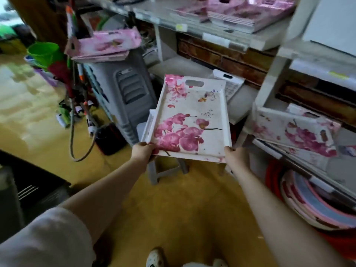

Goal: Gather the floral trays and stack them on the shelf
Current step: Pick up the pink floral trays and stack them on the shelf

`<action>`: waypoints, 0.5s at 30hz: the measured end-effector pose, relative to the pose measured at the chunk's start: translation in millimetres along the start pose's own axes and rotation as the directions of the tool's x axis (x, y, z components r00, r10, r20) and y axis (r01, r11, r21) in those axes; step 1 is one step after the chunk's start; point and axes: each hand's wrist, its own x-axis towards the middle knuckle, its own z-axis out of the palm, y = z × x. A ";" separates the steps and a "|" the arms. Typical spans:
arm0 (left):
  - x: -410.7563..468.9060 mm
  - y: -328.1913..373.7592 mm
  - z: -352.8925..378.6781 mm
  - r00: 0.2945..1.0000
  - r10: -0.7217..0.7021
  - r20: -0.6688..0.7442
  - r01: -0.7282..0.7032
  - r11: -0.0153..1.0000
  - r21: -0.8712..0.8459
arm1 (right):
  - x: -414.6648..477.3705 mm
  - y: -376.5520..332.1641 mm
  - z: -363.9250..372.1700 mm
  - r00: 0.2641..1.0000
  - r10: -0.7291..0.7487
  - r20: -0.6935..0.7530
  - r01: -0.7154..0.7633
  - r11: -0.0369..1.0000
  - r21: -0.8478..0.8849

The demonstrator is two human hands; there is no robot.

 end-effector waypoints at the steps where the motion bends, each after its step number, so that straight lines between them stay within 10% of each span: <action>1: 7.9 4.3 -22.2 1.000 0.013 -0.015 -0.013 1.000 0.003 | -9.2 -12.1 16.9 1.000 -0.020 0.012 0.020 1.000 -0.011; 15: 62.1 60.3 -195.0 0.987 0.152 -0.054 -0.151 0.988 0.007 | -71.1 -125.4 149.5 0.986 -0.167 0.024 0.168 0.983 -0.072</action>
